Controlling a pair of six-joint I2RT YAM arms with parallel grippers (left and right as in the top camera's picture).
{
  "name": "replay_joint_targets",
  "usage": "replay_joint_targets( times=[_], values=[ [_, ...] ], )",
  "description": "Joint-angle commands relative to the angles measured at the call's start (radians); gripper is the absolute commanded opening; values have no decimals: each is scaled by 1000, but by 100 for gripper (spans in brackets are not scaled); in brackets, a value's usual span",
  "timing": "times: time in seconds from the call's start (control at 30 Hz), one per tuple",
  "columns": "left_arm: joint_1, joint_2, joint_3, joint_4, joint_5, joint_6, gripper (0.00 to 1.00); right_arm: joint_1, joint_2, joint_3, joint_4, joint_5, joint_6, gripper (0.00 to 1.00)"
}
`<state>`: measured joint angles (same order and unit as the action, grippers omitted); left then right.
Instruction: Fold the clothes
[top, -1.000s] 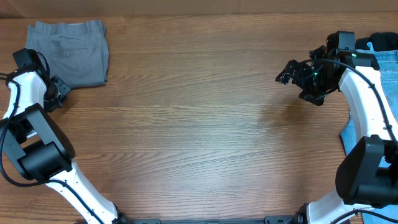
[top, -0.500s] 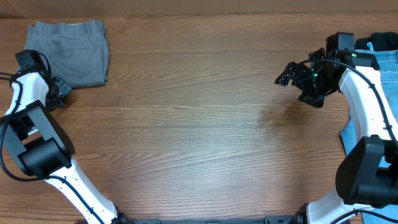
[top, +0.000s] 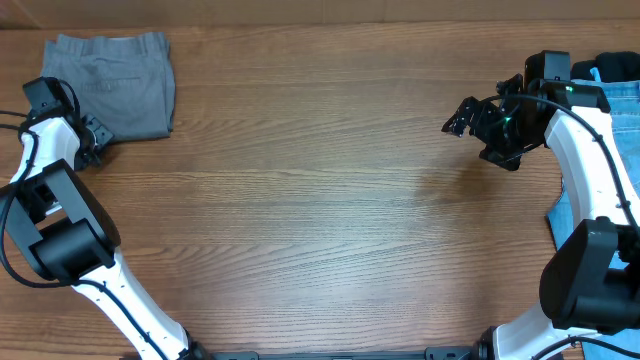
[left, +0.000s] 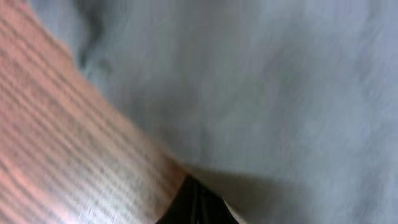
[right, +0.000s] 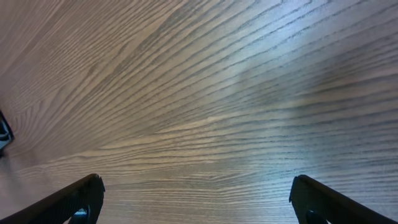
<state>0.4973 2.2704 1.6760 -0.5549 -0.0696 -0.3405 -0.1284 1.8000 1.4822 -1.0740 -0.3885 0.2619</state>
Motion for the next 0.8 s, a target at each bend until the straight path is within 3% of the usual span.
replay_joint_targets(
  times=[0.0, 0.77],
  values=[
    [-3, 59, -16, 17, 36, -21, 4, 5, -8, 5, 2, -6, 3, 100],
    [-21, 80, -16, 174, 71, -68, 4, 5, -8, 5, -24, -6, 3, 100]
  ],
)
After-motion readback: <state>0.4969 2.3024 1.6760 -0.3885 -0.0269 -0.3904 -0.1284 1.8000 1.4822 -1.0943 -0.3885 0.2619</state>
